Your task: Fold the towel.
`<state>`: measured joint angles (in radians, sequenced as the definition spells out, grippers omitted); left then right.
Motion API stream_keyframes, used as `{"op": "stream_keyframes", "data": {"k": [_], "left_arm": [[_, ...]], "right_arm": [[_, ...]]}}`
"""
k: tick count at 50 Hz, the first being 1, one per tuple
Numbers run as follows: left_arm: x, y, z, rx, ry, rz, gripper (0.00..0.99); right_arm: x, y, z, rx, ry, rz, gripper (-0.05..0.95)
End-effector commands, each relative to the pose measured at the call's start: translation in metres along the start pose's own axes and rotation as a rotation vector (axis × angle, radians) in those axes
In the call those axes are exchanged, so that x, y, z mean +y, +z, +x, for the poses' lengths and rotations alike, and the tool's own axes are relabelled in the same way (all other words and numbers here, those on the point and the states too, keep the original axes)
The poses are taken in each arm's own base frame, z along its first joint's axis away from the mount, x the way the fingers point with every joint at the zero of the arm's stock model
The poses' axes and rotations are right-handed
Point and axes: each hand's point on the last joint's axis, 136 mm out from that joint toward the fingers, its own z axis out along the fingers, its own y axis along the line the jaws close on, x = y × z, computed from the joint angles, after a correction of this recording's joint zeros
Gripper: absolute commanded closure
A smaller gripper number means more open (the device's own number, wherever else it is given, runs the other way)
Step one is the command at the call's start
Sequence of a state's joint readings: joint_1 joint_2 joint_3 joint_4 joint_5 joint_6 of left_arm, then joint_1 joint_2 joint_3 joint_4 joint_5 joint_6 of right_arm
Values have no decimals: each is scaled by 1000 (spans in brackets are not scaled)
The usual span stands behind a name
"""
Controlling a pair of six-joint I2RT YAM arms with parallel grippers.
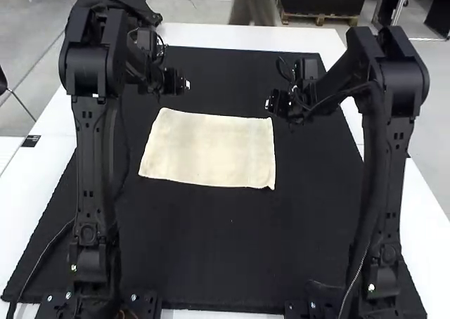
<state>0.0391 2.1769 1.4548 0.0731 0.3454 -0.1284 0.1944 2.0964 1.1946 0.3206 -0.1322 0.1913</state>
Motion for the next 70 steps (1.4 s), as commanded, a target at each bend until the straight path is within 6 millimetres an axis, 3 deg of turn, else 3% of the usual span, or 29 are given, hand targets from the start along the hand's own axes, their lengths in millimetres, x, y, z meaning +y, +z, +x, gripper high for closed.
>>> {"op": "stream_keyframes", "data": {"k": [1,23,42,52,70], "left_arm": [[-2,-3,-17,-37,11,15,28],[4,-3,-12,-20,2,12,28],[3,-3,-11,-19,3,13,28],[3,-2,-4,3,4,14,26],[2,-2,1,21,2,19,26]], "right_arm": [[15,7,-6,-5,-12,-32,-10],[44,29,23,64,-19,-71,-10],[30,32,24,69,4,-51,-10],[33,34,29,79,8,-53,-8],[34,40,59,185,12,-52,200]]}}
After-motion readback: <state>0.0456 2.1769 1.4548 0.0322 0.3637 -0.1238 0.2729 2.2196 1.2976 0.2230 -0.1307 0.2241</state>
